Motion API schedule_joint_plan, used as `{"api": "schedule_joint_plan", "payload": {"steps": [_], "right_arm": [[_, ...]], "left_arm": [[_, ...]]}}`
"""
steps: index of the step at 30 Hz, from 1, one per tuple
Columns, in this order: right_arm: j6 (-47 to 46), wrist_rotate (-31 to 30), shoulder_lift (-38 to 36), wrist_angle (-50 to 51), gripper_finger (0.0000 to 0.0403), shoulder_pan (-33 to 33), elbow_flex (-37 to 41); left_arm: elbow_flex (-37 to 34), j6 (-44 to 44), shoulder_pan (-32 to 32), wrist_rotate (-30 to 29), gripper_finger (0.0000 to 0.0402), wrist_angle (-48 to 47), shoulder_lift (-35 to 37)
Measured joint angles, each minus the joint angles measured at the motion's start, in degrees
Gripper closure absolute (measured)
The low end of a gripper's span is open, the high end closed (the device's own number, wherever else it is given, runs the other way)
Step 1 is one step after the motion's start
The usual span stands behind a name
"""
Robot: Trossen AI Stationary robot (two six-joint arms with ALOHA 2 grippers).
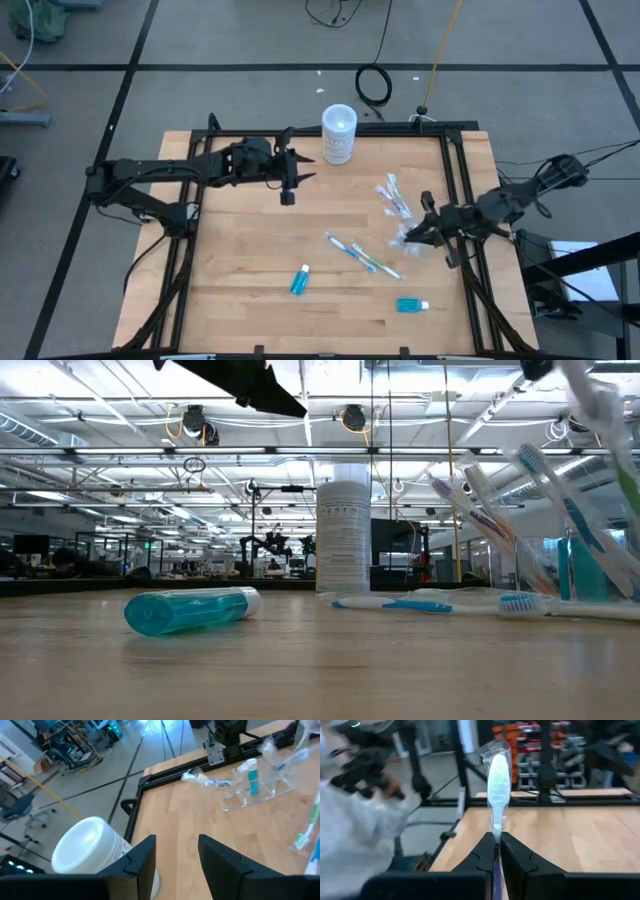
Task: Pick & Place toothbrushing station
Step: Put the purple toothbrush into the transparent organizer
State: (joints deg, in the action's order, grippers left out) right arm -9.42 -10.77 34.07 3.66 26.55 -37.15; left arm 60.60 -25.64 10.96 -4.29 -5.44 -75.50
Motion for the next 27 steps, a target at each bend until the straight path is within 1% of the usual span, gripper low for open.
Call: {"api": "schedule_joint_plan", "payload": {"steps": [1, 2, 5, 6, 7, 13, 20, 22, 25, 27], "right_arm": [[0.3, -0.2, -1.1, 2.5, 0.0395, 0.7, 0.0], [0.1, -1.7, -2.1, 5.3, 0.0395, 1.4, 0.0], [-4.8, -11.3, -3.9, 13.8, 0.0394, 3.3, 0.2], [-6.1, -14.0, -4.2, 15.2, 0.0394, 3.7, 0.6], [-7.1, -15.2, -4.4, 15.7, 0.0394, 4.1, 1.1], [-7.9, -14.8, -4.8, 11.5, 0.0393, 5.5, 6.1], [-8.2, -15.0, -4.8, -1.8, 0.0393, 5.4, 15.4], [-8.4, -15.1, -4.9, -3.3, 0.0393, 5.4, 17.6], [-13.6, -18.0, -5.0, -3.6, 0.0393, 5.6, 20.3], [-14.6, -18.8, -5.0, -4.5, 0.0393, 6.1, 21.3]], "left_arm": [[0.0, 0.4, 0.0, 0.0, 0.0249, 0.0, 0.0], [0.0, 0.8, 0.0, -0.2, 0.0249, -0.1, 0.0], [0.0, 2.1, 0.0, -0.1, 0.0249, -1.0, 0.0], [0.0, 2.6, -0.1, -0.1, 0.0249, -1.1, 0.0], [0.0, 3.0, -0.2, -0.1, 0.0249, -1.5, 0.0], [0.0, 4.0, -0.1, -0.2, 0.0249, -3.5, 0.0], [0.0, 4.1, -0.1, -0.2, 0.0249, -3.9, 0.0], [0.0, 4.5, -0.1, -0.2, 0.0249, -3.9, 0.0], [0.0, 5.2, -0.1, -0.2, 0.0249, -3.9, 0.0], [0.0, 5.1, -0.1, -0.2, 0.0249, -3.9, 0.0]]}}
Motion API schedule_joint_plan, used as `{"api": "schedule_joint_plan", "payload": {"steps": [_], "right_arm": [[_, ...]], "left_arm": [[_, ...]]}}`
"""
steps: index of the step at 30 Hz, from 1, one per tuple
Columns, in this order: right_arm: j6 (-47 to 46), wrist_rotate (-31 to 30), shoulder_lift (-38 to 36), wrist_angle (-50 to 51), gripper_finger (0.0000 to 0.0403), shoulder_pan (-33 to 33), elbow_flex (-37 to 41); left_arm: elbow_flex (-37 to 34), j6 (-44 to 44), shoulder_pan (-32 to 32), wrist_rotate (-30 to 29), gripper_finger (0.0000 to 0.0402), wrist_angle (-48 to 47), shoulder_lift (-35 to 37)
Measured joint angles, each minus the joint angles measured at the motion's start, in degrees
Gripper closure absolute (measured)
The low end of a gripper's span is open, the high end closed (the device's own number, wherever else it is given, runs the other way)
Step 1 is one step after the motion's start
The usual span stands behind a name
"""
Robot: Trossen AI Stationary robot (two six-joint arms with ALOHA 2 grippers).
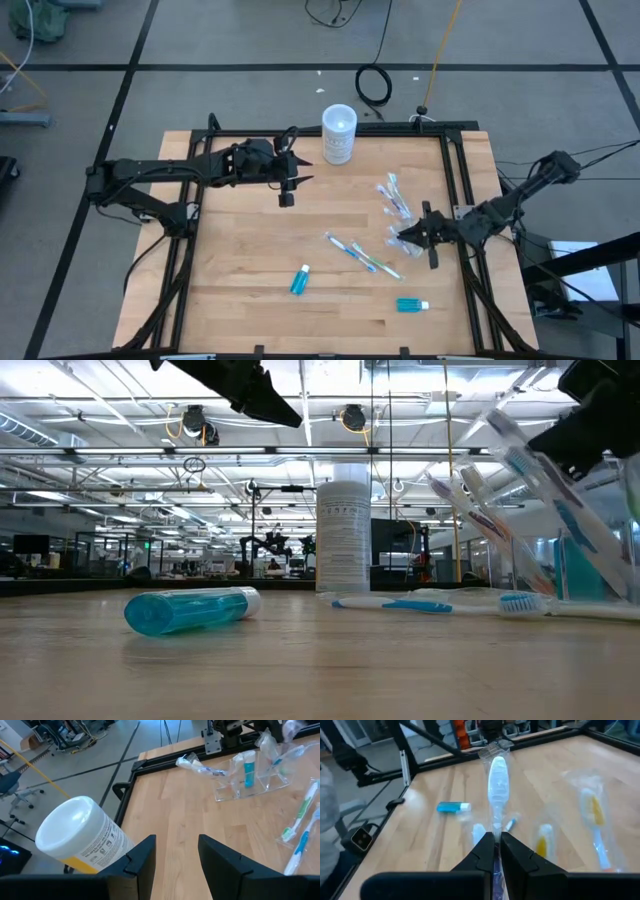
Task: Pick & Place toothbrushing station
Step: Put the purple toothbrush into the transparent organizer
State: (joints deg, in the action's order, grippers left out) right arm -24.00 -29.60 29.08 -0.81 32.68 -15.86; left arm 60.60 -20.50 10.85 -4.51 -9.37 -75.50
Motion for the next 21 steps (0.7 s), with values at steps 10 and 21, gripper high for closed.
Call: {"api": "schedule_joint_plan", "payload": {"steps": [10, 21], "right_arm": [[0.6, 1.0, 0.0, -1.2, 0.0383, 6.3, 3.4], [-0.7, 1.1, 0.1, -2.7, 0.0321, 8.7, 4.7]], "left_arm": [[0.0, -0.1, 0.0, 0.0, 0.0249, 0.0, 0.0], [0.0, 1.0, 0.0, 0.0, 0.0249, 0.1, 0.0]]}}
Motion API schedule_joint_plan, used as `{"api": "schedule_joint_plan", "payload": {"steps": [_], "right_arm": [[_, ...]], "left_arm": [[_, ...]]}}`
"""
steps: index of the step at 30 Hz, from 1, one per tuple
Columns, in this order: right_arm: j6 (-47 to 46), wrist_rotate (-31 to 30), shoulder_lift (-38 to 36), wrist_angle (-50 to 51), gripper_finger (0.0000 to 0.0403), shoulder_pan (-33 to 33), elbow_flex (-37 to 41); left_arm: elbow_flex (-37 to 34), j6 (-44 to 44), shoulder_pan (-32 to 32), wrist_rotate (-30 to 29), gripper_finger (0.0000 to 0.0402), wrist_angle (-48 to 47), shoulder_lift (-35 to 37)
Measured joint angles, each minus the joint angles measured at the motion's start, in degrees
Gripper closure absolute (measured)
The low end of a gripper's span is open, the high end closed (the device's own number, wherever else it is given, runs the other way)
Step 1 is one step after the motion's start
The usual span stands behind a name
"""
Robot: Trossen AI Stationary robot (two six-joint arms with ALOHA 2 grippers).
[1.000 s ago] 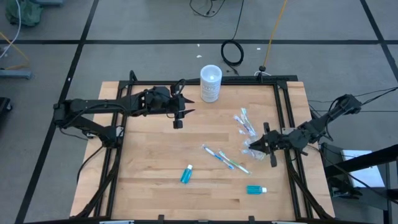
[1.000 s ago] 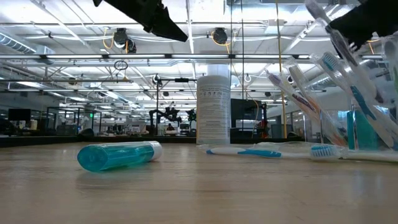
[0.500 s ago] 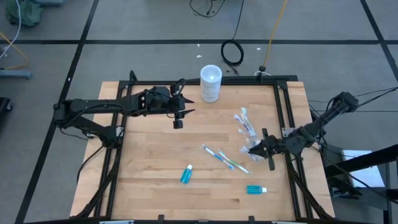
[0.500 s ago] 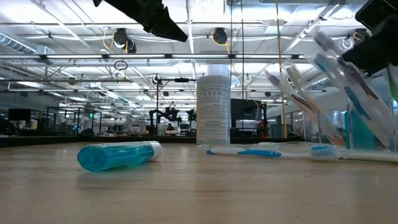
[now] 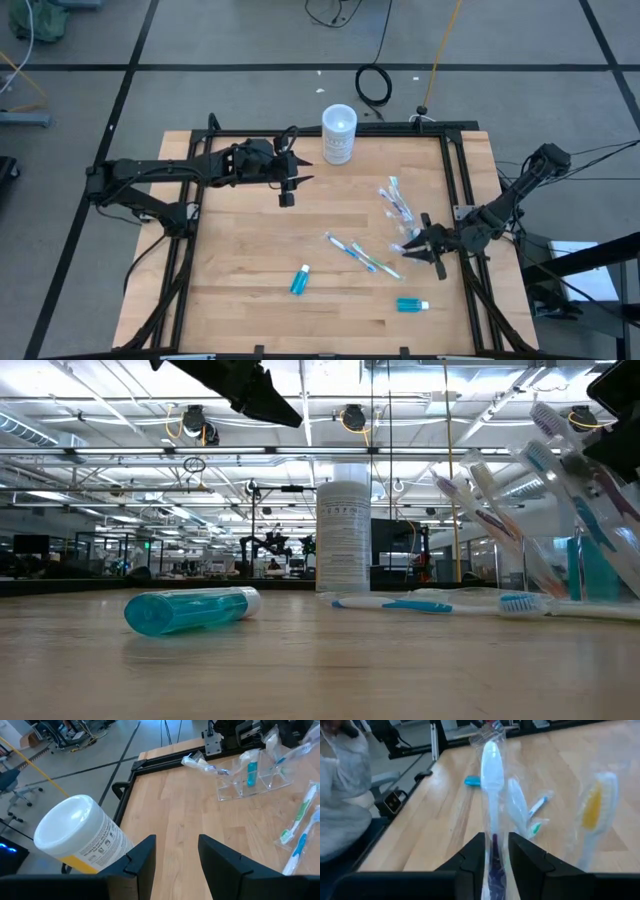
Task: Pick & Place toothbrushing station
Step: Put the purple toothbrush into the transparent organizer, then put the right mouthwash into the transparent organizer
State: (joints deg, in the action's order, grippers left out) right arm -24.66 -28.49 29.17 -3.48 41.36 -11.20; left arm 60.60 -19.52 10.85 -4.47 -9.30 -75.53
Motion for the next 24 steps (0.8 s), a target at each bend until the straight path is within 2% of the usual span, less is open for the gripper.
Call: {"api": "schedule_joint_plan", "payload": {"steps": [7, 13, 19, 21, 24], "right_arm": [[9.0, -0.7, -3.2, -6.7, 0.0296, 0.0, -0.3], [17.2, -5.8, -7.6, -14.2, 0.0285, 0.0, -0.4], [33.2, -21.4, -8.6, -24.1, 0.0288, -0.1, -0.4], [38.5, -28.7, -8.6, -28.3, 0.0288, -0.1, -0.4], [41.3, -40.9, -8.7, -30.7, 0.0289, -0.1, -0.5]], "left_arm": [[0.0, 0.6, 0.0, 0.0, 0.0249, 0.0, 0.0], [0.0, 0.5, 0.0, 0.1, 0.0249, 0.0, 0.0], [0.0, 2.1, -0.3, 0.2, 0.0249, 0.0, 0.0], [0.0, 2.0, -0.6, 0.2, 0.0249, 0.0, 0.0], [0.0, 1.9, -0.9, 0.2, 0.0249, 0.1, 0.0]]}}
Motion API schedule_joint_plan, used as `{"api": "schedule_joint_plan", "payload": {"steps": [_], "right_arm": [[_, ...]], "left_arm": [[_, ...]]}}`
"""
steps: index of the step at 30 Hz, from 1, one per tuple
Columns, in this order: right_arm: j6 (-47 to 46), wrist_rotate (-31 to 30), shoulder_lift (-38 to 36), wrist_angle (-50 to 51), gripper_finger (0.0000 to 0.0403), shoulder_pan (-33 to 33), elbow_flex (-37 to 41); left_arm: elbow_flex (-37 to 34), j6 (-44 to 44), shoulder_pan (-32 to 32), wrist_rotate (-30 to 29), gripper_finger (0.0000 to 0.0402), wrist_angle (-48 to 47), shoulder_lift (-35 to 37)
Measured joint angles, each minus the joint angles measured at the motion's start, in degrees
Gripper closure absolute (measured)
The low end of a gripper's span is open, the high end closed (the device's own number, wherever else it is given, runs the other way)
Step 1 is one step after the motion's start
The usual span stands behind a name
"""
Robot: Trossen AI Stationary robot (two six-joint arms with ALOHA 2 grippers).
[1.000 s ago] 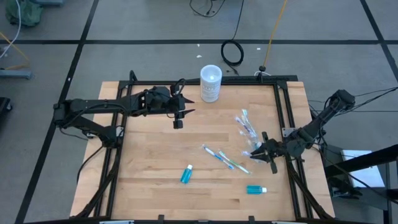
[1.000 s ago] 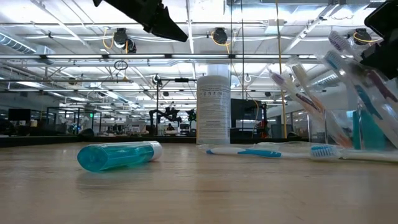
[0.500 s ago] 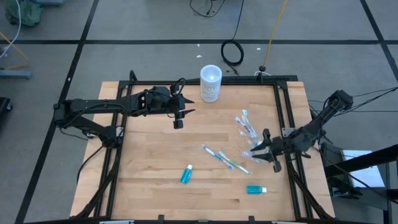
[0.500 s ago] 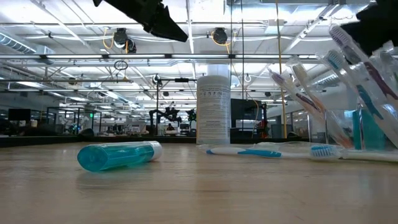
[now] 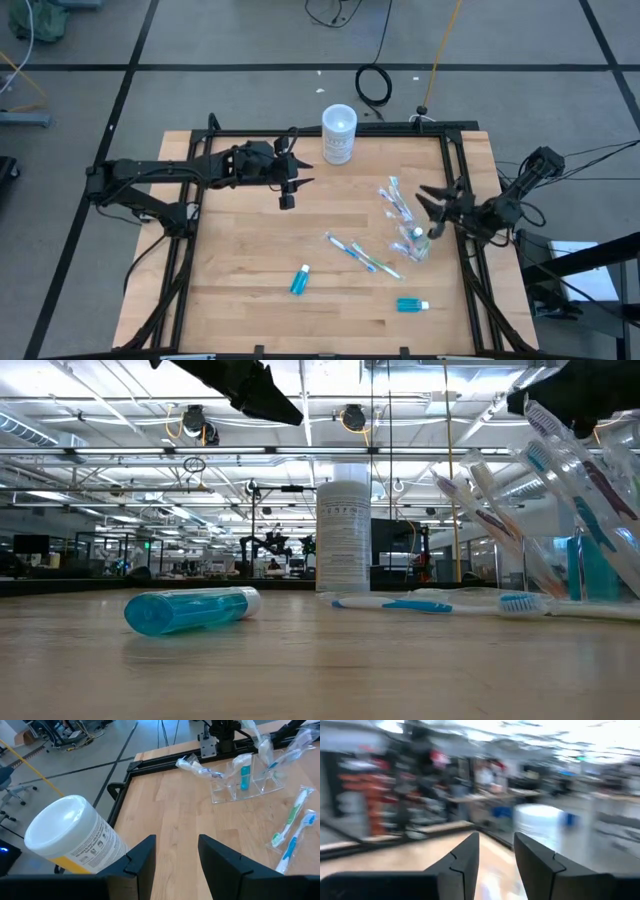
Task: Pick & Place toothbrushing station
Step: Put the right mouthwash into the transparent organizer
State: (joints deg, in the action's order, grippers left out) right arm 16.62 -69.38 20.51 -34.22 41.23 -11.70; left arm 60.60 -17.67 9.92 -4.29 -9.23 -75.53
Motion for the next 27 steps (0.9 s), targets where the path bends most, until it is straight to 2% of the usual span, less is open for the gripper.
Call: {"api": "schedule_joint_plan", "payload": {"steps": [2, 9, 11, 14, 16, 17, 23, 27], "right_arm": [[1.4, -4.2, 0.1, 0.8, 0.0292, 0.1, 0.0], [6.0, -3.1, 0.2, -4.6, 0.0327, -1.5, 0.0], [7.4, 3.4, 0.5, -6.8, 0.0341, -3.4, 0.0], [9.3, 22.2, 1.4, -12.7, 0.0366, -8.1, 0.0], [9.6, 32.2, 2.6, -16.5, 0.0387, -11.5, 0.0], [9.2, 34.3, 3.3, -17.2, 0.0395, -13.1, 0.0], [4.0, 37.0, 9.9, -16.0, 0.0402, -22.6, -0.2], [0.9, 43.4, 15.5, -14.4, 0.0402, -27.5, -3.9]], "left_arm": [[0.0, 0.0, -0.2, 0.0, 0.0249, 0.0, 0.0], [0.0, -2.2, -0.4, 0.0, 0.0249, 0.8, 0.0], [0.0, -2.2, -0.4, 0.0, 0.0249, 1.9, 0.0], [0.0, -2.3, -0.4, 0.0, 0.0249, 3.9, 0.0], [0.0, -3.6, -0.4, 0.0, 0.0249, 5.0, 0.0], [0.0, -4.3, -0.4, 0.0, 0.0249, 5.7, 0.0], [0.0, -6.1, -0.4, 0.0, 0.0249, 8.2, 0.0], [0.0, -6.1, -0.4, 0.0, 0.0249, 8.5, 0.0]]}}
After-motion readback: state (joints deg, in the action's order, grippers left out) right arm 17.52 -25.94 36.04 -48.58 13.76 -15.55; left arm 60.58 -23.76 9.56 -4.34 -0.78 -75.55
